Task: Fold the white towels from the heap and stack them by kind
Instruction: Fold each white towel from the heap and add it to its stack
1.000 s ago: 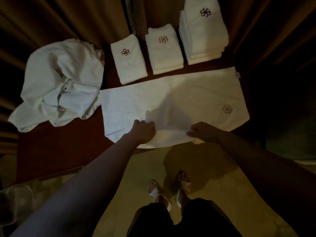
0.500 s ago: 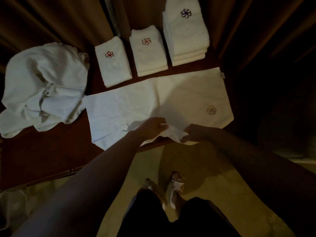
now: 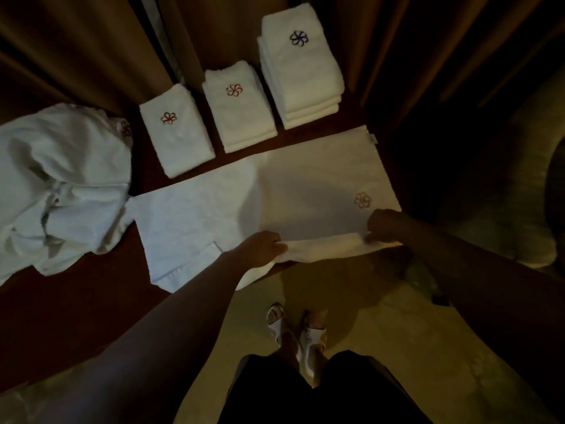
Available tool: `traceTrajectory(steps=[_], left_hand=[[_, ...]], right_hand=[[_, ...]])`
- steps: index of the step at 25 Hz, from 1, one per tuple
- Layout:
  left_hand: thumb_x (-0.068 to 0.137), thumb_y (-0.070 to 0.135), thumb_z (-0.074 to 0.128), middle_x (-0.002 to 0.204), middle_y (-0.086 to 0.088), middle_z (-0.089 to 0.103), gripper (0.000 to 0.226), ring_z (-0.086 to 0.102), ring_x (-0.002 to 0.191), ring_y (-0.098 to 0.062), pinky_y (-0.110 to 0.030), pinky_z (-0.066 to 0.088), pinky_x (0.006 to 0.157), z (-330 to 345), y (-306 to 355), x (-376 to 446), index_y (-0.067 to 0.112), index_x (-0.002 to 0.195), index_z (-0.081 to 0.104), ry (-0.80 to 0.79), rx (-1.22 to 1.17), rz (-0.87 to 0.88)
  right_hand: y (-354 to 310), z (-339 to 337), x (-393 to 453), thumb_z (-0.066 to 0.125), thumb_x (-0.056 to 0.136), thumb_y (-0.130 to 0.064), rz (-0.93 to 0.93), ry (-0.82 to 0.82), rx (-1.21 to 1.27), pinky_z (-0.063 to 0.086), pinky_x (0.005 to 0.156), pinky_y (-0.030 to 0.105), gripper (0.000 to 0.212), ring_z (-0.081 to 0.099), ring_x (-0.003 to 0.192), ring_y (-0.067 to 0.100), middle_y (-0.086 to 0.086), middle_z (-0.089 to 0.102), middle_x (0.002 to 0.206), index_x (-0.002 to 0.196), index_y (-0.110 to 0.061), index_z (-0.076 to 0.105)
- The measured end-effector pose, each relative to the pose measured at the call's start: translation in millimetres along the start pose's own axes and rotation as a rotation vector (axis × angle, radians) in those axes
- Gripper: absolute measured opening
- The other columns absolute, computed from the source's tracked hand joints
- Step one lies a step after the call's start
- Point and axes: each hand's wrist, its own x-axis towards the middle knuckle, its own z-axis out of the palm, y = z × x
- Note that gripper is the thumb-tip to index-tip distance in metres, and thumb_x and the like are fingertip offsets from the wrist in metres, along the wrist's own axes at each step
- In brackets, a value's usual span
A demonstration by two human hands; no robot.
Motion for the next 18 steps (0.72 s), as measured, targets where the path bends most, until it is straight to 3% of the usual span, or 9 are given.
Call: traceTrajectory(steps=[3, 5, 9, 12, 14, 18], left_hand=[[0.094, 0.052, 0.050, 0.068, 0.006, 0.048, 0.038, 0.050, 0.068, -0.012, -0.029, 0.039, 0.068, 7, 2, 0, 0.025, 0.068, 0.049, -0.032, 0.084, 0.038], [0.096, 0.045, 0.051, 0.063, 0.007, 0.040, 0.039, 0.044, 0.064, -0.012, -0.026, 0.033, 0.060, 9, 3, 0, 0.026, 0.064, 0.042, -0.039, 0.083, 0.100], [0.102, 0.035, 0.041, 0.071, 0.002, 0.046, 0.032, 0.050, 0.074, -0.018, -0.028, 0.036, 0.066, -6, -3, 5, 0.016, 0.077, 0.046, 0.055, -0.019, 0.055], [0.102, 0.038, 0.040, 0.080, -0.004, 0.054, 0.031, 0.055, 0.077, -0.020, -0.029, 0.040, 0.069, -26, -8, 15, 0.014, 0.084, 0.050, 0.106, 0.021, 0.027], [0.101, 0.040, 0.040, 0.085, -0.005, 0.057, 0.032, 0.059, 0.082, -0.022, -0.032, 0.045, 0.073, -39, -8, 26, 0.014, 0.087, 0.052, 0.130, 0.047, -0.007], [0.102, 0.041, 0.038, 0.101, -0.008, 0.065, 0.035, 0.063, 0.095, -0.025, -0.037, 0.046, 0.088, -47, -2, 53, 0.012, 0.103, 0.058, 0.217, 0.128, -0.104]], right_hand=[[-7, -17, -4, 0.059, 0.092, -0.037, 0.060, 0.088, 0.101, 0.048, 0.075, 0.033, 0.044, 0.059, 0.101, 0.030, 0.018, 0.060, 0.118, 0.118, -0.001, 0.058], [-13, -25, -7, 0.055, 0.095, -0.037, 0.075, 0.107, 0.172, 0.043, 0.068, 0.029, 0.050, 0.057, 0.103, 0.030, 0.020, 0.055, 0.125, 0.128, 0.000, 0.050], [-15, -34, -16, 0.055, 0.095, -0.036, 0.027, 0.199, 0.216, 0.039, 0.084, 0.031, 0.052, 0.050, 0.120, 0.032, 0.017, 0.050, 0.135, 0.135, -0.004, 0.046], [-11, -50, -13, 0.065, 0.088, -0.044, 0.063, 0.290, 0.261, 0.036, 0.069, 0.030, 0.044, 0.058, 0.100, 0.030, 0.016, 0.061, 0.107, 0.105, -0.004, 0.059], [-11, -64, 1, 0.065, 0.086, -0.051, 0.101, 0.335, 0.273, 0.035, 0.063, 0.029, 0.047, 0.058, 0.085, 0.025, 0.012, 0.057, 0.086, 0.086, -0.005, 0.055], [-13, -76, 36, 0.057, 0.090, -0.049, 0.105, 0.385, 0.187, 0.044, 0.080, 0.034, 0.053, 0.056, 0.109, 0.031, 0.016, 0.059, 0.112, 0.114, -0.002, 0.054]])
